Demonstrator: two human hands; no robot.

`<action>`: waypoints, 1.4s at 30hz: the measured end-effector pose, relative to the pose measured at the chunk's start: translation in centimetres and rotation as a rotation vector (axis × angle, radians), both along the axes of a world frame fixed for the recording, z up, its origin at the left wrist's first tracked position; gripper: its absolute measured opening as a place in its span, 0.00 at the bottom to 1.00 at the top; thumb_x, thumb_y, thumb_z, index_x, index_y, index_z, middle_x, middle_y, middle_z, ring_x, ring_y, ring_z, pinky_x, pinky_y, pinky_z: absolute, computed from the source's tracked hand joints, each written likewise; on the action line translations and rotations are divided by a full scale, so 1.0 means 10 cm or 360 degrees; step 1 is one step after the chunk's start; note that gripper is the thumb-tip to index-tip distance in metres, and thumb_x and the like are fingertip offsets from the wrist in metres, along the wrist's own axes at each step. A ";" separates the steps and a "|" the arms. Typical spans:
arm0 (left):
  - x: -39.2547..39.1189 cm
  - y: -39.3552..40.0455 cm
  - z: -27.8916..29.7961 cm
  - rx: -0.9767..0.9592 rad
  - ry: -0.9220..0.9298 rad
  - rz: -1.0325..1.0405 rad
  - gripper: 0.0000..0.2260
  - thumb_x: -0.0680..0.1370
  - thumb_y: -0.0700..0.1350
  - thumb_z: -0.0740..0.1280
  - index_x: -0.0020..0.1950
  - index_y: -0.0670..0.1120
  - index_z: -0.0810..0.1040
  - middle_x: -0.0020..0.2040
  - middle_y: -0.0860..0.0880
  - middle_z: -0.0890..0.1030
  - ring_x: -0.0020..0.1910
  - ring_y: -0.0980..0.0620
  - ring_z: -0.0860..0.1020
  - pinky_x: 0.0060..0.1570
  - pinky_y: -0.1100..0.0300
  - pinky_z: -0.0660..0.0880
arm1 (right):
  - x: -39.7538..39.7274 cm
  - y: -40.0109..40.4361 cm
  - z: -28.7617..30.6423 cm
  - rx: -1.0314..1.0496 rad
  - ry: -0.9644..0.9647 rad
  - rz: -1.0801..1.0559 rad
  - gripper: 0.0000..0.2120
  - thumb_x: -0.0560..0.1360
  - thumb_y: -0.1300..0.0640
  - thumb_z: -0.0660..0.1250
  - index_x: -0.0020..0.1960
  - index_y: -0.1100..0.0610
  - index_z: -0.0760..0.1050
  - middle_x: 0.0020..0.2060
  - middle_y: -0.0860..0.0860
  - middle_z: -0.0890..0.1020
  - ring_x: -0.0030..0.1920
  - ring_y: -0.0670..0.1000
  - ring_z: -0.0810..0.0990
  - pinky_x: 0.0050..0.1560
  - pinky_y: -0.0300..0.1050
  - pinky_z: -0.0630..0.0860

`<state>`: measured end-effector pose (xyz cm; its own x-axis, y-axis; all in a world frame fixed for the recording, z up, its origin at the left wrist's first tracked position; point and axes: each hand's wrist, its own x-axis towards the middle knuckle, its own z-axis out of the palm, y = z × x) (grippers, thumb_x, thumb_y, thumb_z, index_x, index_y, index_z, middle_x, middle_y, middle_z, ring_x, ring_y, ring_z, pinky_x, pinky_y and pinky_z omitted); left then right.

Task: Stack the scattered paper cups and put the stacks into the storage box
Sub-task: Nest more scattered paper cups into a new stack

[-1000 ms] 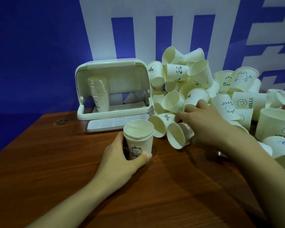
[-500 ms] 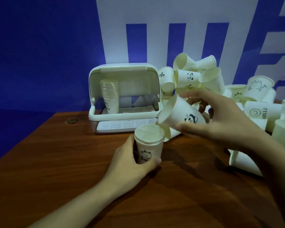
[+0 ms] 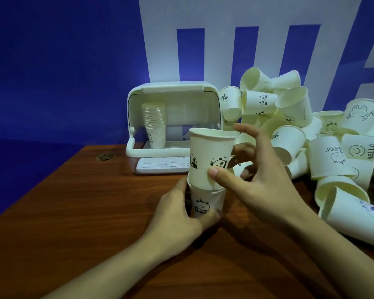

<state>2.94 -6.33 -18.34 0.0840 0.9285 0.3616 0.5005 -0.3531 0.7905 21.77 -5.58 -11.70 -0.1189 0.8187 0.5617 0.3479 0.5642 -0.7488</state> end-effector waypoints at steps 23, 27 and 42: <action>-0.01 -0.02 0.05 -0.0011 0.0075 0.0032 0.34 0.71 0.55 0.82 0.73 0.55 0.74 0.66 0.60 0.81 0.65 0.63 0.78 0.63 0.64 0.76 | 0.06 0.08 -0.12 0.0284 0.0011 -0.0053 0.11 0.80 0.58 0.67 0.62 0.52 0.77 0.47 0.44 0.82 0.50 0.44 0.80 0.47 0.34 0.71; -0.04 0.00 0.04 -0.0010 0.0105 0.0025 0.35 0.71 0.56 0.82 0.74 0.55 0.73 0.67 0.60 0.80 0.65 0.64 0.77 0.60 0.70 0.74 | 0.21 0.31 -0.22 0.0150 -0.0633 -0.0365 0.34 0.74 0.67 0.65 0.77 0.52 0.64 0.68 0.52 0.75 0.70 0.53 0.70 0.68 0.49 0.66; -0.03 -0.01 0.01 0.0014 0.0092 0.0028 0.33 0.71 0.55 0.82 0.73 0.55 0.75 0.64 0.61 0.82 0.63 0.65 0.79 0.57 0.71 0.74 | 0.13 0.40 -0.35 0.0312 -0.1201 -0.0788 0.25 0.66 0.49 0.76 0.61 0.51 0.76 0.63 0.52 0.74 0.66 0.60 0.65 0.56 0.53 0.60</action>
<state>2.63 -6.38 -18.27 0.0887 0.9269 0.3646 0.5515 -0.3506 0.7570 23.05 -1.61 -15.25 -0.1716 0.7724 0.6115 0.9403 0.3137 -0.1323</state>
